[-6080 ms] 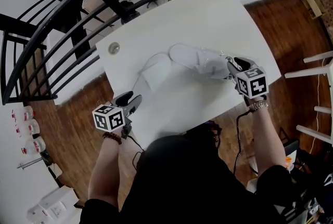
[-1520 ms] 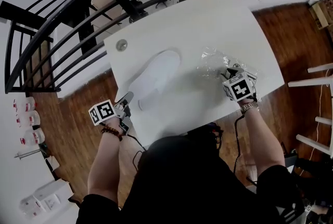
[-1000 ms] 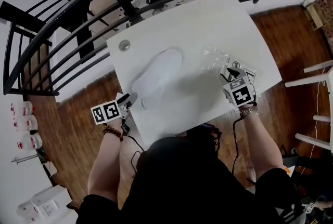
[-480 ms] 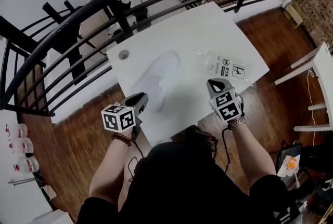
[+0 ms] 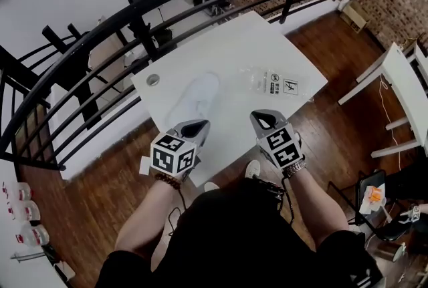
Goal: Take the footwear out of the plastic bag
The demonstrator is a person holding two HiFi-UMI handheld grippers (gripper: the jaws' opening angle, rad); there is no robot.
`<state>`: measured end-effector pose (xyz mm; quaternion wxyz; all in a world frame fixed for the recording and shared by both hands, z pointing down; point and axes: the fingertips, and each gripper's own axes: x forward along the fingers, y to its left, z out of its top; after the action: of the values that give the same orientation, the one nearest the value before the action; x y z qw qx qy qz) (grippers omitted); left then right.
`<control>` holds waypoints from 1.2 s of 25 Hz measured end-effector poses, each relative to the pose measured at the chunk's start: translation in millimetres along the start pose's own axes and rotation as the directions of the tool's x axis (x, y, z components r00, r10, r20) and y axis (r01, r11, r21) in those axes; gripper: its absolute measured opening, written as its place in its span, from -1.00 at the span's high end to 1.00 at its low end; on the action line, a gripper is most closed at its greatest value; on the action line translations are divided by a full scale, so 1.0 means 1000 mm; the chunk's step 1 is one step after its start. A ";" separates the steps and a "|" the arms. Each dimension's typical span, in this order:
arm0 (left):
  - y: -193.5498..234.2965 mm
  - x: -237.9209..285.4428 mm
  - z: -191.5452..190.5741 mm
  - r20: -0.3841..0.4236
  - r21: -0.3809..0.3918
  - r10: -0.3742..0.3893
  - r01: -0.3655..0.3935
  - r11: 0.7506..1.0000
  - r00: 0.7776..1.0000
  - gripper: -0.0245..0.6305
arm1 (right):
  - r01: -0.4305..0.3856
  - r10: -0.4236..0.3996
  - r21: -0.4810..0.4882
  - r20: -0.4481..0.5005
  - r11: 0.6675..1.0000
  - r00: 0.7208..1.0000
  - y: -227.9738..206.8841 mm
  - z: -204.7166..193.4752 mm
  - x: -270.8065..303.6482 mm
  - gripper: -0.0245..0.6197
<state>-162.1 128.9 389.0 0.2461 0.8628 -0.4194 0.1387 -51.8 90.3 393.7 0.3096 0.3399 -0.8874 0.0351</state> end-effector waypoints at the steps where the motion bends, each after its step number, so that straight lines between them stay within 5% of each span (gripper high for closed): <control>1: -0.006 0.002 0.003 0.002 0.019 -0.007 0.007 1.000 1.000 0.87 | 0.003 -0.003 0.010 0.011 1.000 1.000 0.000 0.002 -0.005 0.95; 14: -0.077 0.030 0.035 0.036 0.194 0.002 -0.008 0.981 0.999 0.87 | -0.008 0.006 0.014 0.142 1.000 0.990 0.006 0.022 -0.056 0.95; 30: -0.143 0.047 0.022 0.031 0.215 0.116 -0.120 0.969 0.993 0.87 | -0.083 0.079 0.008 0.209 0.997 0.975 -0.004 -0.011 -0.107 0.95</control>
<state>-19.2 161.8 347.1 0.1380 0.8591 -0.4547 0.1902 18.4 152.0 340.2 0.2102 0.3079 -0.9277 0.0193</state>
